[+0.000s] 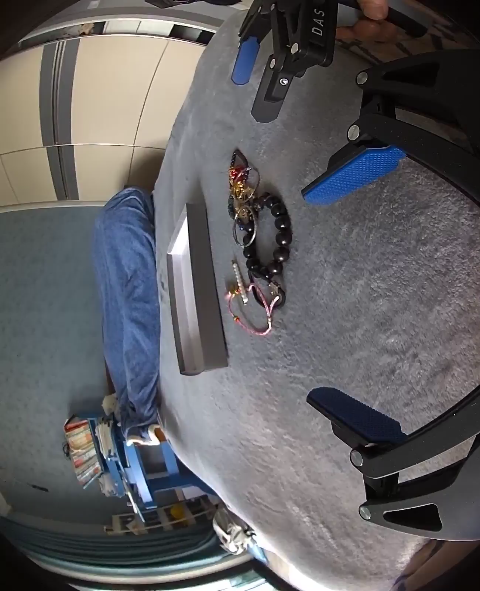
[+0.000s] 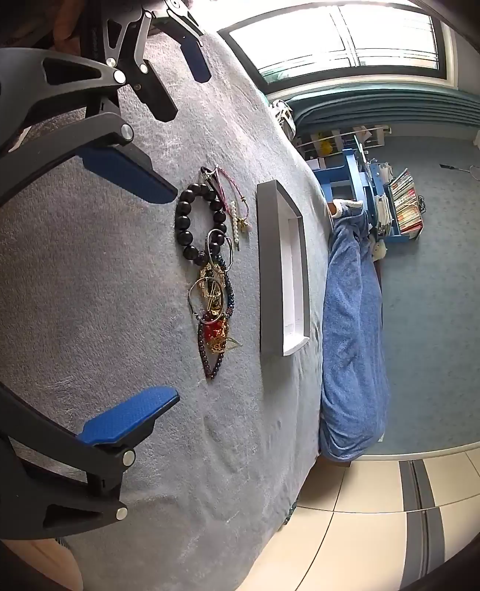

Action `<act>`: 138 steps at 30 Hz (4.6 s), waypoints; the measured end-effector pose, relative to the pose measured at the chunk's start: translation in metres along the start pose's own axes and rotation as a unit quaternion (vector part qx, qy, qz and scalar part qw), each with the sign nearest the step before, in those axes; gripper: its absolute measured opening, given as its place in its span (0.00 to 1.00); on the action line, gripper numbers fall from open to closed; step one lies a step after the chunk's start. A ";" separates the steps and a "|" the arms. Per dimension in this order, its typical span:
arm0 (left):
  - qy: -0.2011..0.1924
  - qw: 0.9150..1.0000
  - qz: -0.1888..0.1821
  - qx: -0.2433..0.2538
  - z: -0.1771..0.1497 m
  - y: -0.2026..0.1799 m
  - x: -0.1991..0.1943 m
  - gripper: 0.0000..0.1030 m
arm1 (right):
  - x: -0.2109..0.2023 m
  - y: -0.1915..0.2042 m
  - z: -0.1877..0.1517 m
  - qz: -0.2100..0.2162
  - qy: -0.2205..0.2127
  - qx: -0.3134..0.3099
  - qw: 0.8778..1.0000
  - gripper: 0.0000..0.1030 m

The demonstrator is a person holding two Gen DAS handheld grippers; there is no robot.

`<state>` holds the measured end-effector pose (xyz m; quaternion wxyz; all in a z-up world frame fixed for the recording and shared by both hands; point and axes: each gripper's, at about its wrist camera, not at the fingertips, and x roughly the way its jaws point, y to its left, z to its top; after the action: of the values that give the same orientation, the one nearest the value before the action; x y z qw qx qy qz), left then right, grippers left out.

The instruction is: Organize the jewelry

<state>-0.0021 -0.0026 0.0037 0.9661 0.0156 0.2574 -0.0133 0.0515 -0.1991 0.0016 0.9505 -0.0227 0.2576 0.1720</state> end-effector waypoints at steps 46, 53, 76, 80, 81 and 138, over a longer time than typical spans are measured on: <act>0.016 1.000 -0.001 -0.001 -0.008 0.004 0.010 0.95 | 0.010 0.000 -0.006 -0.001 0.010 0.003 1.000 0.95; 0.020 1.000 0.000 0.002 -0.008 0.003 0.013 0.95 | 0.010 0.000 -0.006 -0.001 0.011 0.003 1.000 0.95; 0.049 0.998 0.027 0.013 0.010 0.000 0.025 0.95 | 0.018 -0.010 0.003 -0.003 0.043 0.031 0.999 0.95; 0.065 0.998 0.020 0.008 0.020 0.006 0.036 0.95 | 0.024 -0.014 0.011 -0.008 0.060 0.030 0.998 0.95; 0.070 0.997 0.019 0.007 0.022 0.008 0.038 0.95 | 0.026 -0.014 0.012 -0.009 0.062 0.029 0.998 0.95; 0.116 0.990 -0.083 -0.022 0.137 0.062 0.120 0.03 | 0.107 -0.072 0.086 0.071 0.092 0.110 0.987 0.01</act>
<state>0.1726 0.0519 0.0644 0.9254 -0.0253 0.3681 -0.0863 0.2036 -0.2223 0.0198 0.9049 0.0844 0.3622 0.2068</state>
